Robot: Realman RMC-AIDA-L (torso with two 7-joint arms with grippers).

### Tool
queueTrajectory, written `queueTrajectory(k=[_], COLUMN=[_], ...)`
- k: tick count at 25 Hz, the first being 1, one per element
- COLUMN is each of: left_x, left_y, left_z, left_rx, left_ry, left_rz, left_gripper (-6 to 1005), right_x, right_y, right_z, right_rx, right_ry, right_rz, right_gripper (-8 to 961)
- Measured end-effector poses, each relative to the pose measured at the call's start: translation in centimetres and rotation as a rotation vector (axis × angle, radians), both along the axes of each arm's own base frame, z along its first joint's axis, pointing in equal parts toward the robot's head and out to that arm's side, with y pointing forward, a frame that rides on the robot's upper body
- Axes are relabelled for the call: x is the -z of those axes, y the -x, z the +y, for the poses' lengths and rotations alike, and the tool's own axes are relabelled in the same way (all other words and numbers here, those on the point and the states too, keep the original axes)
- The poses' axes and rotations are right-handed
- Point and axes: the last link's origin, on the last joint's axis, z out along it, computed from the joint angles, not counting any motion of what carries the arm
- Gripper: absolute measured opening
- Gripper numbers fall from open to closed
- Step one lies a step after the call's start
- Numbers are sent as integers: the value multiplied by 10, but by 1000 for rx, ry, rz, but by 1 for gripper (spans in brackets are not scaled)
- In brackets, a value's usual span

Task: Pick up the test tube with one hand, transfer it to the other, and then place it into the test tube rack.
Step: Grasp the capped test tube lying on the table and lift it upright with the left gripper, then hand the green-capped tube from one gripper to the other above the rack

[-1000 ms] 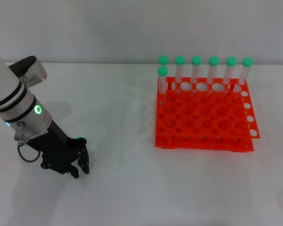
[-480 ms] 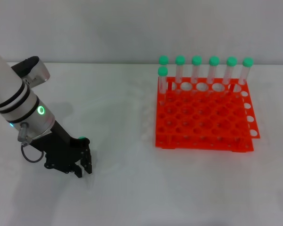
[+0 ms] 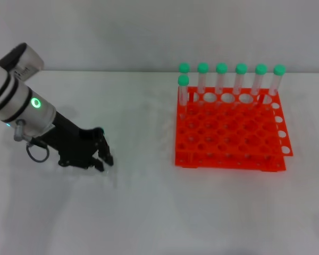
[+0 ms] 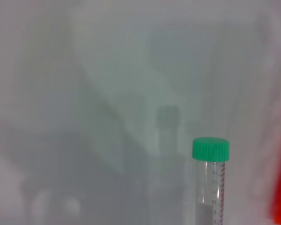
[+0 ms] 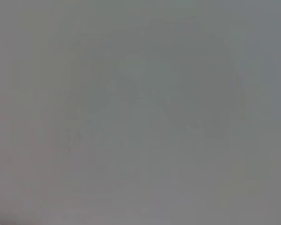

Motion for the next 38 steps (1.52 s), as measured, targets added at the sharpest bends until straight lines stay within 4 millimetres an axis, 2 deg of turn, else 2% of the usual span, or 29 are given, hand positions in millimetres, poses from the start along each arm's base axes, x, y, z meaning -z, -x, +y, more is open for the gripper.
queueTrajectory(k=[3,9,15,18,21,22,24,30,38], left_x=[-4,1,15,17,22,26,26,27,16], left_y=[2,6,14,15,19,24,24,37,60], left_z=[1,-4,-14,-17,-21,-29,-31,-49,-73], left_rx=[42,216,496,544,645,751,763,957,1157], left_ry=[-43,-112,-165,-175,-220,-257,-257,-285,-356], left_rz=[-79,-230,-286,-288,-292,-298,-301,-295,-221], left_gripper=[173,173,173,173,173,173,173,173,173], right_x=[0,0,4,4,0,-2,-5,-16,-13], right_y=[0,1,8,9,13,15,18,30,64], right_z=[-1,0,6,8,10,9,8,9,15], right_rx=[2,-9,-51,-69,-124,-151,-181,-247,-339], right_ry=[0,-4,37,64,128,169,224,431,735], right_rz=[0,9,62,93,155,178,218,300,370], right_gripper=[533,533,533,534,534,534,534,534,534])
